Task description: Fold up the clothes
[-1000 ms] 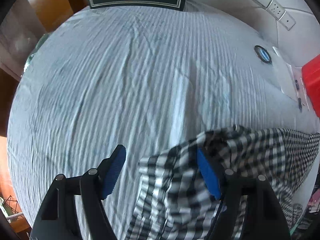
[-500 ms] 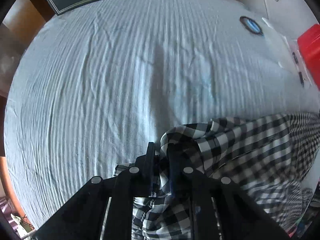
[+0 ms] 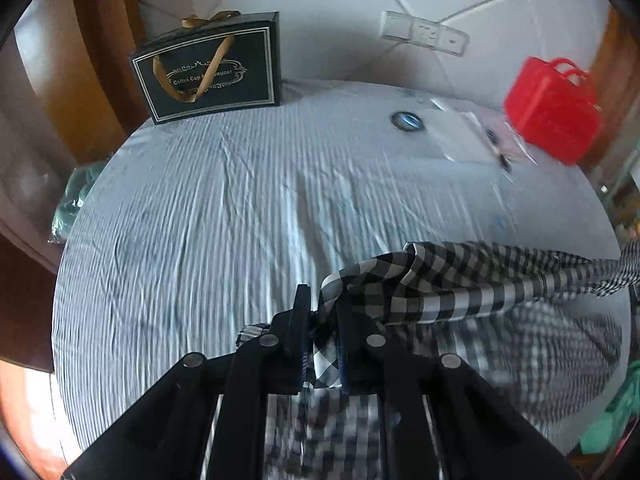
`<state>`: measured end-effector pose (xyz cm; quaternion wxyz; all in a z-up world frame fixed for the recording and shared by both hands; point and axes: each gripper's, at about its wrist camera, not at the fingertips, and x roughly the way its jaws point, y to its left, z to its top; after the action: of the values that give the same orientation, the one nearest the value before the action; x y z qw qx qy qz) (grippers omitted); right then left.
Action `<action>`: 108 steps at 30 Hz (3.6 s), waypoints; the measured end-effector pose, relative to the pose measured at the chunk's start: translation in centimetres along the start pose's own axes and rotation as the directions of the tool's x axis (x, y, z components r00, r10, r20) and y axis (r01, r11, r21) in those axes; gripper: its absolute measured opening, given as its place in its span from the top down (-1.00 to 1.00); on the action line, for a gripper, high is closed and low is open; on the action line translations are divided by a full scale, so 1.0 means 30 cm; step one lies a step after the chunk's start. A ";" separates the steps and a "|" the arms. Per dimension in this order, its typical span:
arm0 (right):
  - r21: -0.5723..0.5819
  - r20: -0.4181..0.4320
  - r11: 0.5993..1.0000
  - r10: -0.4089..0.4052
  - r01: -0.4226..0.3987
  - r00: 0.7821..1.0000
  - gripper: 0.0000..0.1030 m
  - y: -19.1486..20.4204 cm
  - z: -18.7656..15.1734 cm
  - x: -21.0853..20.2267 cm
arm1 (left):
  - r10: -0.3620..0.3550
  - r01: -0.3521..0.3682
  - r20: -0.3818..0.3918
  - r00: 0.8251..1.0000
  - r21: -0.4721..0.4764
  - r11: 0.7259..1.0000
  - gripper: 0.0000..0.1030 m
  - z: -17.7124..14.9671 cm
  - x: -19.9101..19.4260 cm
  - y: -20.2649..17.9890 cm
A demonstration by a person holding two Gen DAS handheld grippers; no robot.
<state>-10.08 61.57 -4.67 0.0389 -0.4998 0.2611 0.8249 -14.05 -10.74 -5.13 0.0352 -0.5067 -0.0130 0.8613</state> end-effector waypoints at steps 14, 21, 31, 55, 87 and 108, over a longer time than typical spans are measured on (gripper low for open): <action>0.133 -0.260 0.982 -0.094 0.132 0.961 0.54 -0.383 -0.547 0.062 | 0.001 -0.011 -0.256 0.967 -0.038 0.999 0.73 -0.431 0.074 0.012; 0.114 -0.193 0.979 -0.144 0.168 0.971 -0.44 -0.399 -0.518 -0.047 | -0.026 0.017 -0.156 0.987 -0.053 0.998 -0.44 -0.406 -0.123 0.023; 0.148 -0.113 0.975 -0.151 0.167 0.982 -0.53 -0.463 -0.411 -0.075 | 0.025 -0.052 -0.166 0.986 -0.156 0.986 -0.44 -0.291 0.077 0.127; -0.275 -0.004 0.875 -0.414 0.397 0.910 0.53 -0.041 -0.349 0.178 | 0.127 -0.149 -0.119 0.985 -0.194 0.970 0.19 -0.258 0.115 0.097; 0.083 -0.112 0.988 -0.119 0.128 0.987 -0.67 0.036 -0.047 0.414 | 0.133 -0.205 -0.224 0.965 -0.332 0.921 -0.59 -0.106 0.348 0.420; 0.111 -0.028 0.989 -0.098 0.100 0.995 -0.73 0.036 -0.070 0.376 | 0.081 -0.127 -0.125 0.989 -0.420 0.899 -1.00 -0.132 0.232 0.514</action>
<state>-14.35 57.45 -14.54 0.1048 -0.5184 0.2822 0.8004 -14.70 -25.66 -14.04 -0.1218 -0.5463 -0.1722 0.8106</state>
